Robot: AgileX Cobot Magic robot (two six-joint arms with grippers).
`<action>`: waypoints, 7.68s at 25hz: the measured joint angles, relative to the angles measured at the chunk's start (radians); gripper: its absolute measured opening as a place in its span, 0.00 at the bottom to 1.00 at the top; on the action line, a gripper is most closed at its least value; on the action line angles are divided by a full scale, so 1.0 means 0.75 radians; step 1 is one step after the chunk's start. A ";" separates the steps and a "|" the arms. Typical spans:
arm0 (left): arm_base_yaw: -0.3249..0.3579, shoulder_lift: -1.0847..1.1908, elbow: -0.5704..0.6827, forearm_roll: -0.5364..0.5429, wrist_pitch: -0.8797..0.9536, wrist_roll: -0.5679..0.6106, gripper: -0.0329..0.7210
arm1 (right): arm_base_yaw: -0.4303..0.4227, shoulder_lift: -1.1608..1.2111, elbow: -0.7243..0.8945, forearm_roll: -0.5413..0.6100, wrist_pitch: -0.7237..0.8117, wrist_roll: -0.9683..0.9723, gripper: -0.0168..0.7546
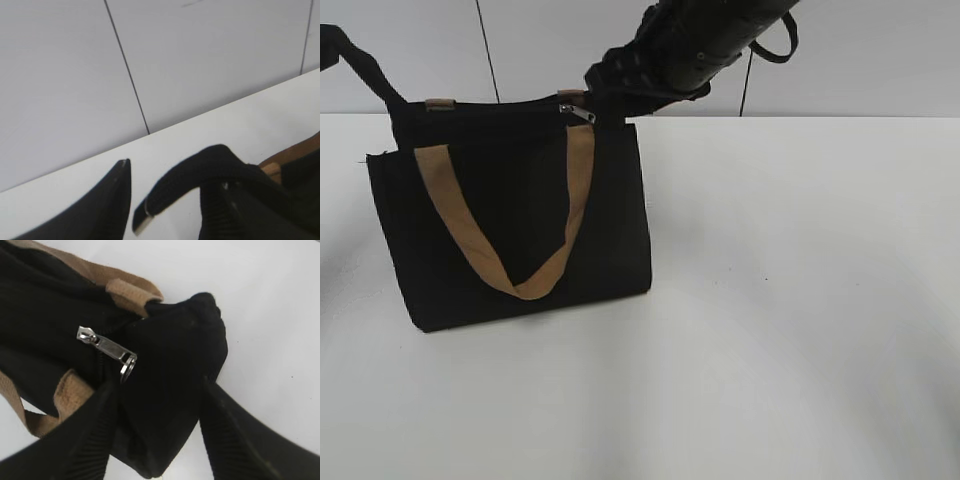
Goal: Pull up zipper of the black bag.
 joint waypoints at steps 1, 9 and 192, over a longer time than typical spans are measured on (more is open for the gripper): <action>0.000 -0.010 0.000 0.042 0.029 -0.055 0.51 | 0.000 0.000 0.000 0.000 0.020 -0.032 0.54; 0.000 -0.037 0.000 0.543 0.105 -0.697 0.52 | 0.000 -0.038 -0.002 -0.093 0.129 -0.106 0.55; -0.157 -1.752 0.299 -1.570 1.896 1.043 0.58 | -0.894 -2.575 1.489 -0.261 0.612 0.147 0.55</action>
